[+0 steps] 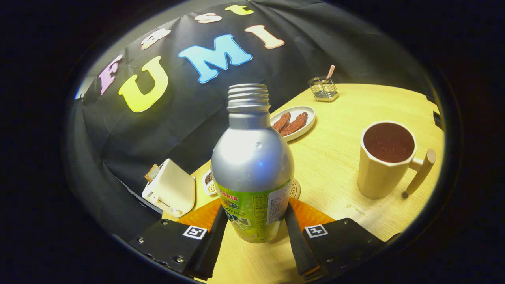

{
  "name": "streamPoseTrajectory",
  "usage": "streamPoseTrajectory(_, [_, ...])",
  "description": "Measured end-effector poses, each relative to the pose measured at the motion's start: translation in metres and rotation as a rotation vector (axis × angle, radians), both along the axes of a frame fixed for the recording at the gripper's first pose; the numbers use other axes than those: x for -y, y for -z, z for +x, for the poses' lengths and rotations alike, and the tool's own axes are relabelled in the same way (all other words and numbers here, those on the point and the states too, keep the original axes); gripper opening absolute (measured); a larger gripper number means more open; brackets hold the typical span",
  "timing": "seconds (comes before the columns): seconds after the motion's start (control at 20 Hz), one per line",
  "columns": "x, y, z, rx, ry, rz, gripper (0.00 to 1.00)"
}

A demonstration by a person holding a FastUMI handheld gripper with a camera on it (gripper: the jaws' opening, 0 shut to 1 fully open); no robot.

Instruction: Take the bottle from table, then pour the juice into the cup, finally place the bottle on the coaster

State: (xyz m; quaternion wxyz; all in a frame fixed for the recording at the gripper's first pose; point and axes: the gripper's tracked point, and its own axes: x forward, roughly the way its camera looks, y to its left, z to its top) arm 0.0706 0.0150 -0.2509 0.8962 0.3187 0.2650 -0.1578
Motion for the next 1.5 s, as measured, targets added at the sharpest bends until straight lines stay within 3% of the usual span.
streamPoseTrajectory(0.65, [0.02, 0.022, 0.056, -0.012, -0.055, -0.281, 0.76])
streamPoseTrajectory(1.5, [0.038, 0.045, 0.076, -0.026, -0.124, -0.415, 0.79])
